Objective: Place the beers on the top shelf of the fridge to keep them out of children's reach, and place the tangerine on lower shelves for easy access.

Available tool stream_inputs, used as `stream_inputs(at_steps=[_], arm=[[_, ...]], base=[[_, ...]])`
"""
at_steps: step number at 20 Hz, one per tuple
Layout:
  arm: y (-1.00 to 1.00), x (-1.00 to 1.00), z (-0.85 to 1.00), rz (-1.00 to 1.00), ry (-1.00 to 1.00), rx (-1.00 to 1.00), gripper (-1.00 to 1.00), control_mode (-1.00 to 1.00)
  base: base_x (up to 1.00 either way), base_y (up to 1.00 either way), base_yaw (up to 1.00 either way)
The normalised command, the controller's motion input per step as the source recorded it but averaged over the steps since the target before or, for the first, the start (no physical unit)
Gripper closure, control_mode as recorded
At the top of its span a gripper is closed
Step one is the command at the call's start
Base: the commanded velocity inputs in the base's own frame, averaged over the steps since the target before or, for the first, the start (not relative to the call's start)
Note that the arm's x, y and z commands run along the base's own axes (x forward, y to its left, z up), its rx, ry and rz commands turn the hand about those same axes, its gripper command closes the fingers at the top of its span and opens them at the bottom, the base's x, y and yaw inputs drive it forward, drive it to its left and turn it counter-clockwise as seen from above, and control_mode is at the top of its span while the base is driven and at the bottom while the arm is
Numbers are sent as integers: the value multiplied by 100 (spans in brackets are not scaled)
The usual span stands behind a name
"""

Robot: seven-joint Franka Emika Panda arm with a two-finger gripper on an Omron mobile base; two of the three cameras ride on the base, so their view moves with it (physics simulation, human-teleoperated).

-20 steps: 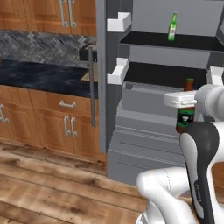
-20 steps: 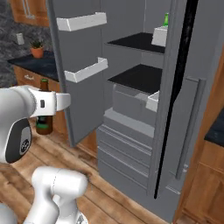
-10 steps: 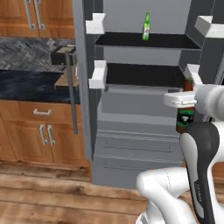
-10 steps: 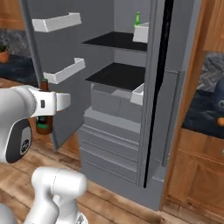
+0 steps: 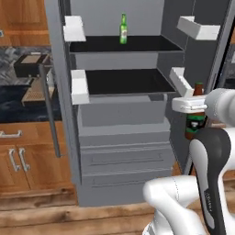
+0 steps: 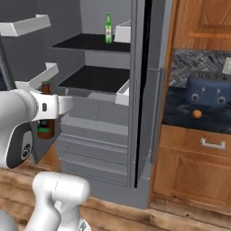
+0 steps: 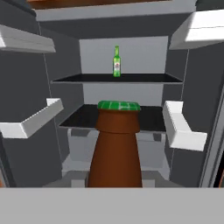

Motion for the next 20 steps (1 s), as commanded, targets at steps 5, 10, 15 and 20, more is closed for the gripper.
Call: stream_inputs(at_steps=[5,10,15,20], arm=[[0,0,0,0,0,0,100,100],[0,0,0,0,0,0,100,100],[0,0,0,0,0,0,100,100],[0,0,0,0,0,0,100,100]], base=[[41,46,-33],[51,68,-25],[68,28,-13],[68,-2,-5]])
